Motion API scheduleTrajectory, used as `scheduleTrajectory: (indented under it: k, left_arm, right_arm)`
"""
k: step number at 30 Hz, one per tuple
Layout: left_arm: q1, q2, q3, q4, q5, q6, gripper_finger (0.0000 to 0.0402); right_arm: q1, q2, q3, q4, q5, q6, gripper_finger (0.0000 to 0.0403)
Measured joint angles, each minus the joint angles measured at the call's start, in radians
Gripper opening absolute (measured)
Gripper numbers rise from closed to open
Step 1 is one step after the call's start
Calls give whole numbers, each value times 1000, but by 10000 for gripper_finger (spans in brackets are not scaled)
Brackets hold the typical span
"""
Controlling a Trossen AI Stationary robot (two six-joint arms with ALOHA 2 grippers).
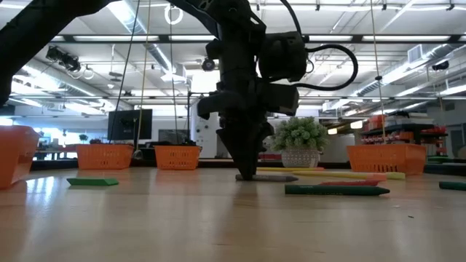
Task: Sort crayons/erasers/pens/pencils in bins
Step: Put the gray crayon into the middle orange bin
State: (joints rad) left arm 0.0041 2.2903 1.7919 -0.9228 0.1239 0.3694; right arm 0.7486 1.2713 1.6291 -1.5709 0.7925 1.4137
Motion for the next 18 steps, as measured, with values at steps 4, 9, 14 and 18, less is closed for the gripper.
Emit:
scheduleTrajectory:
  k: [4, 9, 14, 18]
  left_arm:
    - [15, -22, -4, -45, -3, -9, 47]
    - [60, -52, -3, -102, -2, -13, 21]
    - [114, -76, -2, -150, 0, -9, 21]
    - [174, -101, -2, -184, 0, 2, 14]
  right_arm:
    - [0, 0, 0, 0, 0, -1, 161]
    - [0, 0, 0, 0, 2, -1, 161]
    - [0, 0, 0, 0, 4, 0, 161]
    - [0, 0, 0, 0, 3, 5, 161]
